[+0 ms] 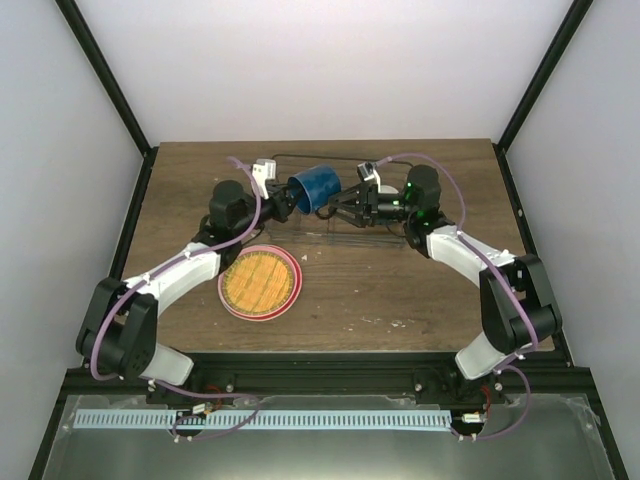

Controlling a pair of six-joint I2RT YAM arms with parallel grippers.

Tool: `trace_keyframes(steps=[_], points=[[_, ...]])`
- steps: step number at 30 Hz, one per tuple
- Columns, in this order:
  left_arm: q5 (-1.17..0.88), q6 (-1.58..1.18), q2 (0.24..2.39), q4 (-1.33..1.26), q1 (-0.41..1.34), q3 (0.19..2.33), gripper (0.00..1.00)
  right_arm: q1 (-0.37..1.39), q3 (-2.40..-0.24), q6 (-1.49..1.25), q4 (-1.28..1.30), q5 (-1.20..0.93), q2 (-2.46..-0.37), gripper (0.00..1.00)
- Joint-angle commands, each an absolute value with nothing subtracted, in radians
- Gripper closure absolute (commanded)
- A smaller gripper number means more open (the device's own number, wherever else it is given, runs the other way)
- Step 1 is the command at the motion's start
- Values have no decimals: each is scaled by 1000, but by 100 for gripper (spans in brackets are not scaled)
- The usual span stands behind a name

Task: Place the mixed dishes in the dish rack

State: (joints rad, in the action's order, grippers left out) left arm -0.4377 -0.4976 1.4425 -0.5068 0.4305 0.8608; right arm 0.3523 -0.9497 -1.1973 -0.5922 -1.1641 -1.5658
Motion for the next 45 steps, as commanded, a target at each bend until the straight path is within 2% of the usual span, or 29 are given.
trace_keyframes(steps=[1, 3, 9, 19, 24, 32, 40, 43, 45], points=[[-462, -506, 1453, -624, 446, 860, 100, 371, -1003, -1230, -677, -1182, -1578, 40], [-462, -508, 1461, -629, 450, 856, 100, 373, -1007, -1232, -683, -1183, -1580, 44], [-461, -503, 1477, -629, 454, 863, 100, 373, -1005, -1229, -682, -1190, -1582, 68], [-479, -488, 1491, -585, 458, 870, 100, 373, -1020, -1194, -660, -1190, -1578, 97], [-459, -447, 1473, -537, 457, 855, 95, 373, -1063, -1113, -563, -1165, -1576, 99], [-446, -398, 1438, -448, 443, 833, 72, 354, -1191, -911, -272, -1074, -1570, 99], [-409, -353, 1384, -372, 419, 792, 62, 285, -1209, -834, -169, -1026, -1555, 99], [-385, -329, 1357, -309, 415, 785, 58, 264, -1236, -751, -58, -977, -1552, 99], [-367, -323, 1332, -278, 408, 778, 52, 254, -1281, -666, 61, -920, -1560, 99]])
